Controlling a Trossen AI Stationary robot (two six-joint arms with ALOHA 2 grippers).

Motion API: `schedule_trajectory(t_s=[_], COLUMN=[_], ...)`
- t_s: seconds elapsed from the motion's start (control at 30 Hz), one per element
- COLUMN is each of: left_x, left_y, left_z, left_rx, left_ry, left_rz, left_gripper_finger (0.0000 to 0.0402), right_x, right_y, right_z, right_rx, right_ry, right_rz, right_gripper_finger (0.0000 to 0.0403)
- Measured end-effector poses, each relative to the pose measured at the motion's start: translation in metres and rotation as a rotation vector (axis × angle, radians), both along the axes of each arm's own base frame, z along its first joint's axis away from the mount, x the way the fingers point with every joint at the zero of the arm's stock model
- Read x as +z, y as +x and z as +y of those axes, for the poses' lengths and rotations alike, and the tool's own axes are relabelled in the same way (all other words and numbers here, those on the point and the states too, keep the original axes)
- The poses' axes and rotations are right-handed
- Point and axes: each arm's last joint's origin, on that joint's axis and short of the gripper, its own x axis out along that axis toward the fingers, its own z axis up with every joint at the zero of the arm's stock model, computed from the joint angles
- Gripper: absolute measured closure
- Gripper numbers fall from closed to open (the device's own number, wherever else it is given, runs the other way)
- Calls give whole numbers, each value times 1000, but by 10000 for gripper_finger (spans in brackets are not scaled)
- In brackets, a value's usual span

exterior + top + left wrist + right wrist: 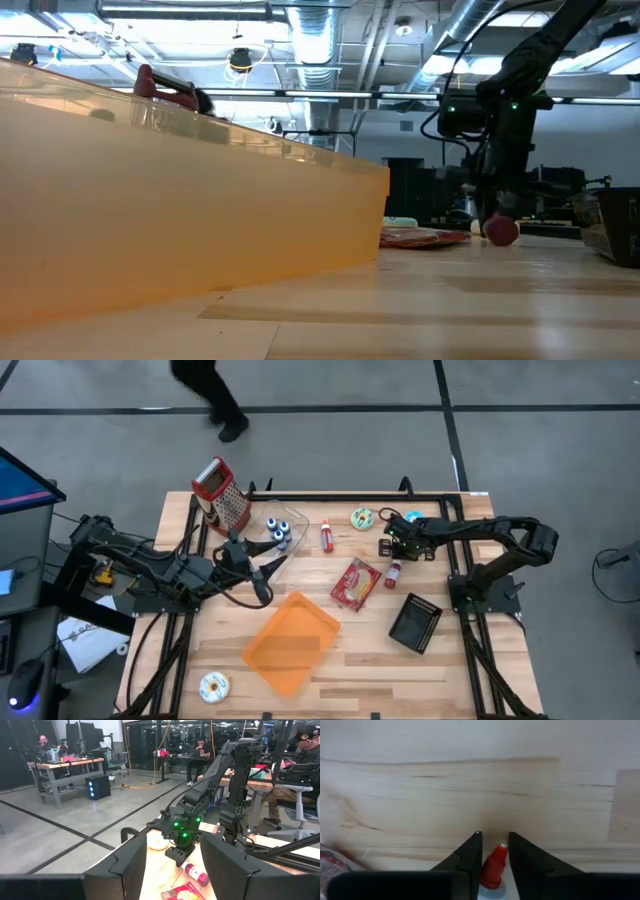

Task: Pick & Place Food Item
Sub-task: Put the red food coloring bottle into the transparent bin

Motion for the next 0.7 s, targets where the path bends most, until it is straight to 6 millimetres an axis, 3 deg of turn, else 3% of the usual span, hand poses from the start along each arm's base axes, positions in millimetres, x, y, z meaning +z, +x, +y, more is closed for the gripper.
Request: schedule_trajectory(t_s=[0.2, 0.33, 0.7], left_x=[0, 0, 0], left_y=[0, 0, 0], left_z=[0, 0, 0], left_rx=[2, 6, 10], left_ry=[0, 0, -3], left_rz=[0, 0, -3], left_gripper_finger=[220, 220, 220], right_x=[0, 5, 56], right_y=[6, 12, 9], right_z=[5, 11, 35], right_rx=[36, 55, 31], right_ry=[-33, -50, -395], right_rz=[-16, -76, -222], right_gripper_finger=[387, 389, 398])
